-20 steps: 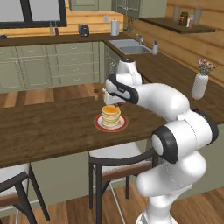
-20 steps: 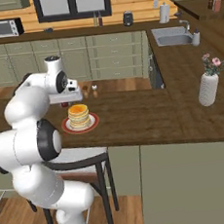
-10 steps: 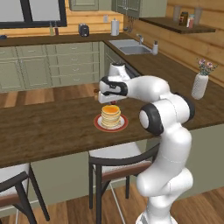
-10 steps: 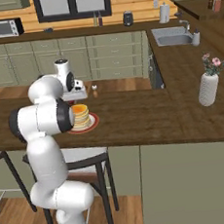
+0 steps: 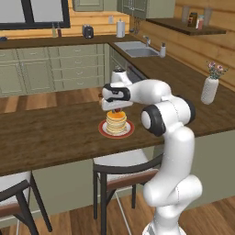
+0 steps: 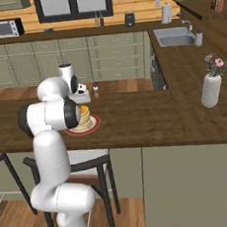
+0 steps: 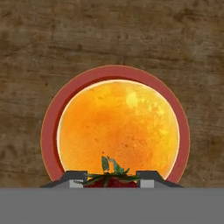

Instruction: Take the strawberry from the fridge and place it on top of the pancake, located on the dining counter.

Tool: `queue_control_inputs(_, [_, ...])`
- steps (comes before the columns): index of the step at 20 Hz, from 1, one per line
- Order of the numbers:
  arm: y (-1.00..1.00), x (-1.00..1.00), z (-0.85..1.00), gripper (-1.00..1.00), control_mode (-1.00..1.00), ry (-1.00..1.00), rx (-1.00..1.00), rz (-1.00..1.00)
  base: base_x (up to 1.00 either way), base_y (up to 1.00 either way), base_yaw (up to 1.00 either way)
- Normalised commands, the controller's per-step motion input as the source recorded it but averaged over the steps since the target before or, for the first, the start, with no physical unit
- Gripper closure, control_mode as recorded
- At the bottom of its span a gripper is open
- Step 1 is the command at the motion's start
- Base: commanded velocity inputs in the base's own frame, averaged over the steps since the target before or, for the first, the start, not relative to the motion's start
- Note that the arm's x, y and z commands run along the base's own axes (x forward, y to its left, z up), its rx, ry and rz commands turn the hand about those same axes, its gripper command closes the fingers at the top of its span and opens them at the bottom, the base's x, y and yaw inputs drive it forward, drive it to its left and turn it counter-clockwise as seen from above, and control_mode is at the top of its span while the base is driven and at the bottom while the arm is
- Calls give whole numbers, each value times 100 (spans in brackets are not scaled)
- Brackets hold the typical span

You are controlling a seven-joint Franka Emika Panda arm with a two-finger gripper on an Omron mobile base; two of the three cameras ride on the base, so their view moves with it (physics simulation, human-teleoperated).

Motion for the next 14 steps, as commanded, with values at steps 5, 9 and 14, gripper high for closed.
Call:
queue_control_inputs(5, [-6,-9,-26,100,-100,0,-1,-1,0,0,0])
queue_control_inputs(9, [-11,1,-4,100,-100,0,0,0,0,0,0])
queue_control_inputs(14, [-11,2,0,100,-100,-2,0,0,0,0,0])
